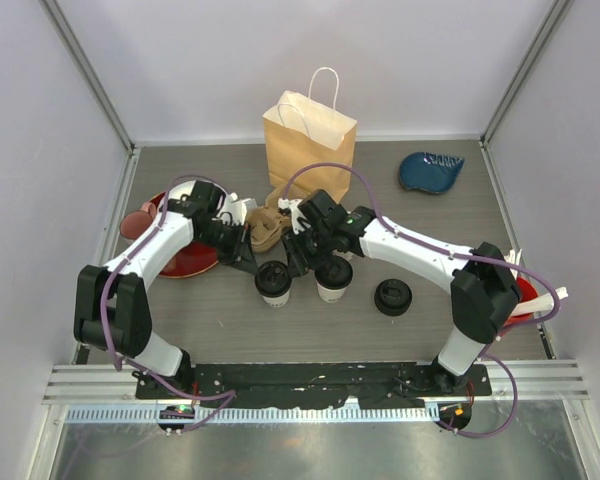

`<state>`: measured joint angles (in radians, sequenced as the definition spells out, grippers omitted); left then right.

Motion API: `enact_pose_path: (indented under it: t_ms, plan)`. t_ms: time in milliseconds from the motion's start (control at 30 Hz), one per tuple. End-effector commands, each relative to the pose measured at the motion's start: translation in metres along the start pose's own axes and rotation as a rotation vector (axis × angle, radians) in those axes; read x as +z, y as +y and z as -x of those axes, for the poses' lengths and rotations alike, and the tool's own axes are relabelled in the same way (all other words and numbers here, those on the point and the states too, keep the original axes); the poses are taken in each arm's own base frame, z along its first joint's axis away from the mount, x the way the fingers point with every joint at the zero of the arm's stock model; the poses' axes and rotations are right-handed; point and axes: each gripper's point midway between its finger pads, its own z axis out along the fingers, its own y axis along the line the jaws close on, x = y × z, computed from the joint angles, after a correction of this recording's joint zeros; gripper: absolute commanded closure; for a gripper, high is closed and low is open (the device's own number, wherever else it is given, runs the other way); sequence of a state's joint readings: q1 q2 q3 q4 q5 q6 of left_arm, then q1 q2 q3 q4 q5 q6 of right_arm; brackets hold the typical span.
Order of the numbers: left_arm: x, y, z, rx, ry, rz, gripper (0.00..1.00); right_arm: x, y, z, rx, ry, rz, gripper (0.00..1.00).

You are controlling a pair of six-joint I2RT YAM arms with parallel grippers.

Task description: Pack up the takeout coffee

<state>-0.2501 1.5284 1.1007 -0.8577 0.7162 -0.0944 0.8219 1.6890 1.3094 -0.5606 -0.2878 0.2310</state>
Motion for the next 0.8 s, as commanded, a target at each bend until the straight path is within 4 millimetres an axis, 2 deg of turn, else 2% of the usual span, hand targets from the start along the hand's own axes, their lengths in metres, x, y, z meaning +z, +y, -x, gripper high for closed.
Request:
enact_pose_path:
  t_ms: [0, 133, 267, 300, 333, 400, 500, 633, 733, 767]
  plan:
    - [-0.003, 0.004, 0.014, 0.098, -0.030, 0.044, 1.00, -0.011, 0.013, 0.013, -0.086, -0.034, 0.003, 0.52]
    - [-0.004, 0.002, 0.009, 0.104, -0.016, 0.040, 1.00, -0.014, 0.017, 0.022, -0.109, -0.052, 0.016, 0.50]
    - [-0.006, -0.004, 0.010, 0.105, -0.021, 0.021, 1.00, -0.024, 0.027, 0.040, -0.151, -0.098, 0.041, 0.46]
    - [-0.008, -0.006, 0.012, 0.111, -0.029, 0.016, 1.00, -0.027, 0.027, 0.044, -0.161, -0.110, 0.037, 0.39]
    - [-0.009, -0.009, 0.013, 0.115, -0.035, 0.012, 1.00, -0.030, 0.029, 0.050, -0.173, -0.125, 0.037, 0.36]
    - [-0.011, -0.017, 0.014, 0.121, -0.045, -0.012, 0.99, -0.034, 0.028, 0.055, -0.194, -0.142, 0.023, 0.20]
    - [-0.012, -0.023, 0.014, 0.134, -0.049, -0.020, 0.99, -0.036, 0.028, 0.059, -0.227, -0.152, 0.021, 0.18]
    - [-0.012, -0.026, 0.014, 0.140, -0.048, -0.021, 0.99, -0.031, 0.024, 0.052, -0.244, -0.133, 0.013, 0.18]
    - [-0.014, -0.025, 0.016, 0.150, -0.053, -0.010, 0.98, -0.032, 0.034, 0.049, -0.282, -0.141, 0.058, 0.15]
    - [-0.015, -0.024, 0.016, 0.154, -0.051, -0.005, 0.97, -0.035, 0.038, 0.054, -0.311, -0.173, 0.057, 0.14]
